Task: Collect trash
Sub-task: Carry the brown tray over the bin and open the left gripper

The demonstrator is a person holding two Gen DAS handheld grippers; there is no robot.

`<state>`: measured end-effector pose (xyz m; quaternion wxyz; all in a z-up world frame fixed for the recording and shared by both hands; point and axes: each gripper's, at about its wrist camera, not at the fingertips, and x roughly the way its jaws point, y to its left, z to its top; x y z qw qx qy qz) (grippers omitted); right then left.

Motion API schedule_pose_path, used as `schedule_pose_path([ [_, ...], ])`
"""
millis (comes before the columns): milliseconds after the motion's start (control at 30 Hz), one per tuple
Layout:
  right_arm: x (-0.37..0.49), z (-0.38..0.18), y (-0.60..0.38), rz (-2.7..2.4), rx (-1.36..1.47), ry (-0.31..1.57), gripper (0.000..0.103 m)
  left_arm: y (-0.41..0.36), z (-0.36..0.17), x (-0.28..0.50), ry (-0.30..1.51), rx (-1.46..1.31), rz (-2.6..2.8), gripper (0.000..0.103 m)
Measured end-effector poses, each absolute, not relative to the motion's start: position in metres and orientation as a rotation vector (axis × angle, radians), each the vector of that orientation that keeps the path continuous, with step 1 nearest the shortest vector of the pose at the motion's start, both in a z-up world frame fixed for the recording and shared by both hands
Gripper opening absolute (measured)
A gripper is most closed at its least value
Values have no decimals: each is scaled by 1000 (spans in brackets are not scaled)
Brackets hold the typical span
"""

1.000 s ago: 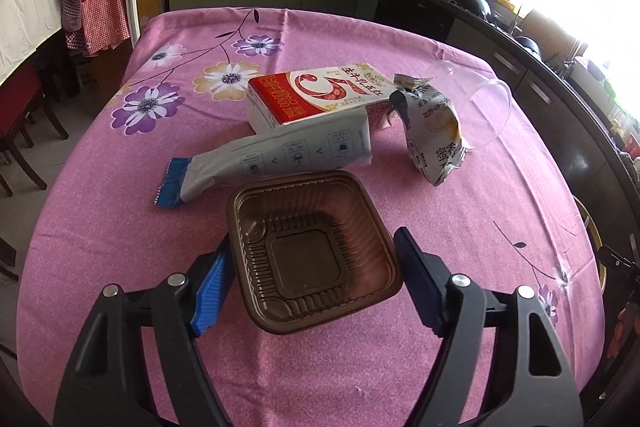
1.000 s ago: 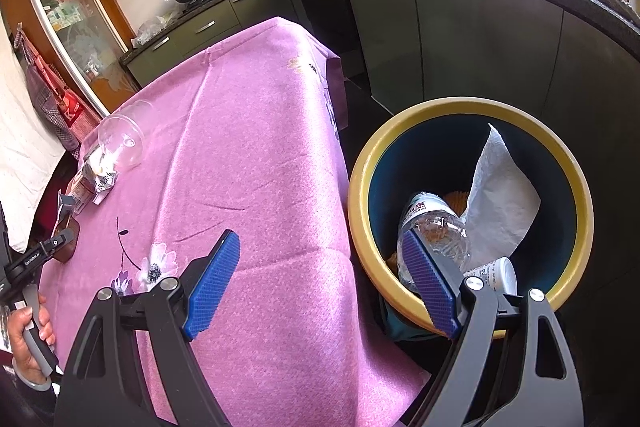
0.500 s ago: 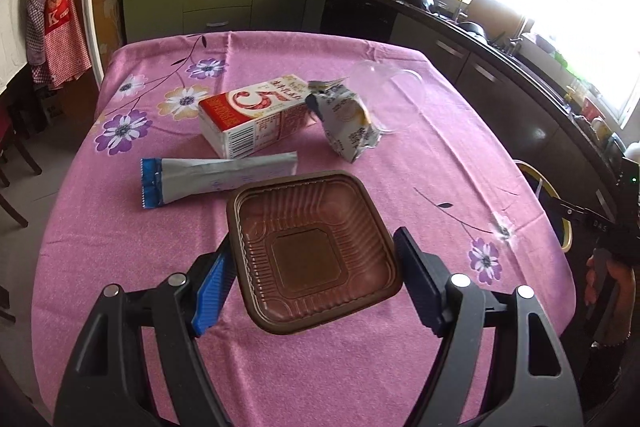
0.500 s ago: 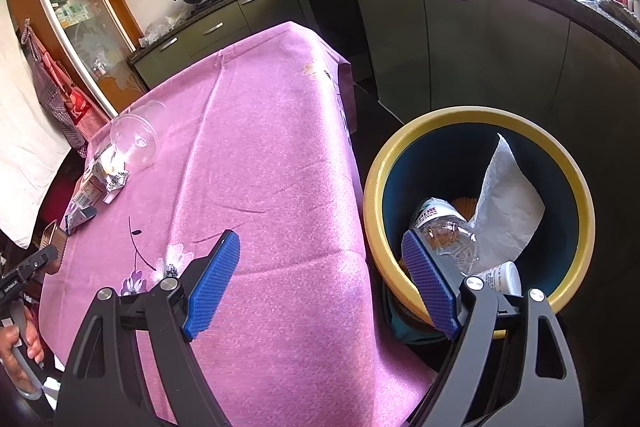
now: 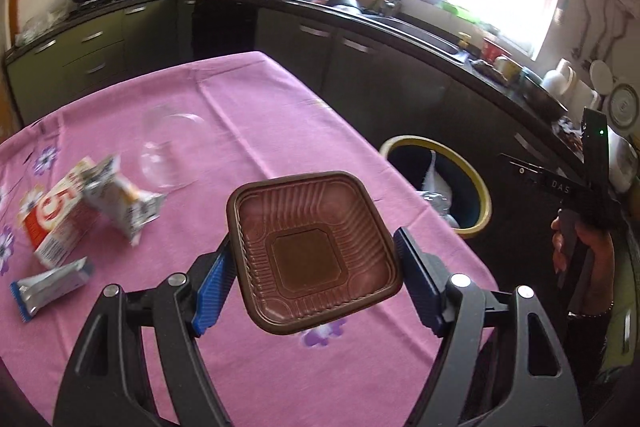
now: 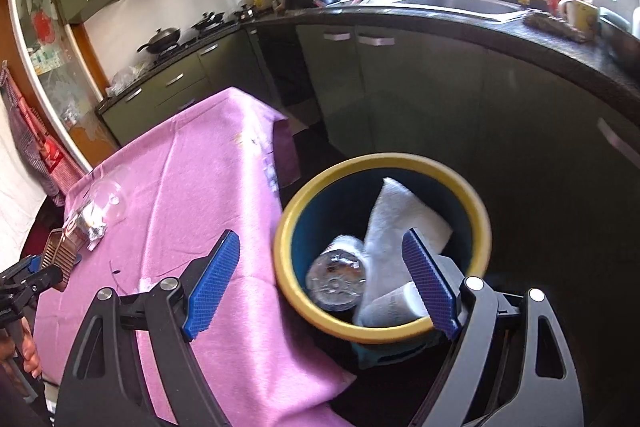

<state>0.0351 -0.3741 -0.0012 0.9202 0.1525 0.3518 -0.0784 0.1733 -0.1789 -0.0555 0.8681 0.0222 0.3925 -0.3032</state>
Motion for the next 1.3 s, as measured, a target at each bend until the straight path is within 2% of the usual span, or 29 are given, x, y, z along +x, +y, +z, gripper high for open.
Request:
schedule_pose_path([
  [400,-22,-10,-462,-299,448,673,84,-394,-88,249,990,146,-982,72],
  [700,-32,-30,-480,-322,507,693,84,-475,-126,284,1060,244,-933,75],
  [767,-32,-29,-479,-315,505,694,84,-465,-122,283,1072,202,-946,78],
  [900,-29,-27,-473,-300,495,700,84,-422,-98,266,974,170,-959,91],
  [1067,-11,-24,-451,-229,488,710,84,-335,-71,247,857,66,-959,92],
  [1300,40,-21,-382,-60,393,773,84,-171,-45,227,625,-103,-784,96],
])
